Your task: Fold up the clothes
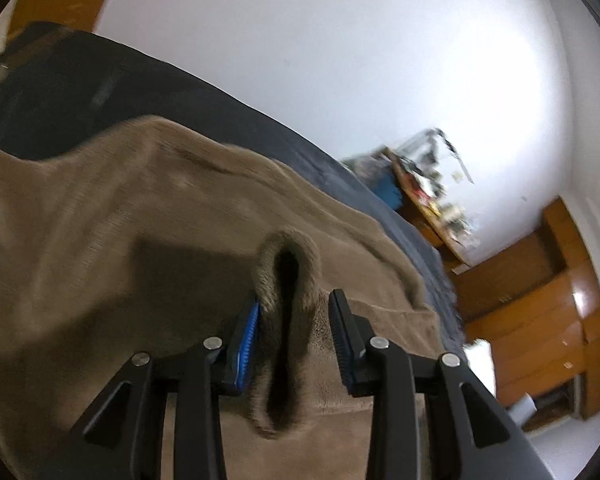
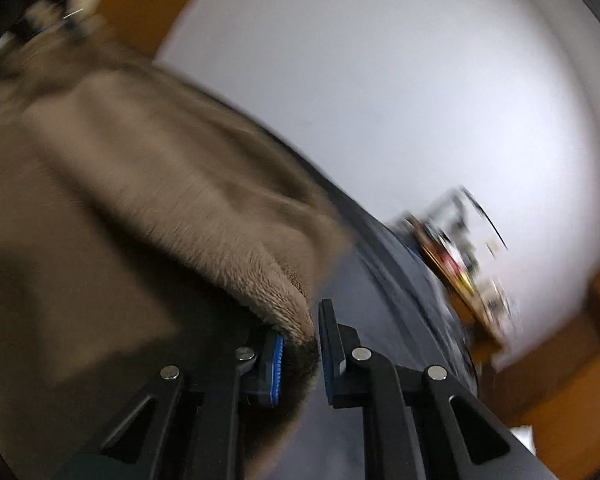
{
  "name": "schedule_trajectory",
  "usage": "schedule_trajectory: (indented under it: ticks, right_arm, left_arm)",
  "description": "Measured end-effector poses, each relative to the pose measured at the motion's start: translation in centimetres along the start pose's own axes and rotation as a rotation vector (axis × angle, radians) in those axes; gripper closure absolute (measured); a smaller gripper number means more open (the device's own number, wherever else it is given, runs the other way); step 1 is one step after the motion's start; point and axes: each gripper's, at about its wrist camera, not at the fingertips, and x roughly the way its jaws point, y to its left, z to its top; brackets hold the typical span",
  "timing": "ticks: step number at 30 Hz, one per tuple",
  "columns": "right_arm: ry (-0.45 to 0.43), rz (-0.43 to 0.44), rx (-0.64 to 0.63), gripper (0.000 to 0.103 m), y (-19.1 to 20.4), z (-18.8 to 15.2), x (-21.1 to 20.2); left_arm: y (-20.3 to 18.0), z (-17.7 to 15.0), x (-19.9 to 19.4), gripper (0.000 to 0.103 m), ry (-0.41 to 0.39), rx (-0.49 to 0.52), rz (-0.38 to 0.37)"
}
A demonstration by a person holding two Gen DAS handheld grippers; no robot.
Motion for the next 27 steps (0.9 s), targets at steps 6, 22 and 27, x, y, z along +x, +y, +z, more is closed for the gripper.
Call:
schedule_trajectory:
  ticks: [6,22,27]
  right_arm:
    - [0.108,0.149,0.084,0.086,-2.1,-3.2,1.3]
    - [0.071,0.419,0.553,0.018,-10.5,2.0,2.4]
    - [0.215,0.529,0.662,0.018,-10.1,3.8,9.6]
  left_arm:
    - [-2.0,-1.1,1.1,0.065,0.068,0.045,-0.052]
    - [2.1,0.0,-0.1,0.065,0.022,-0.079,0.027]
    - [3.3,0.2,0.2,0.065,0.030,-0.103,0.046]
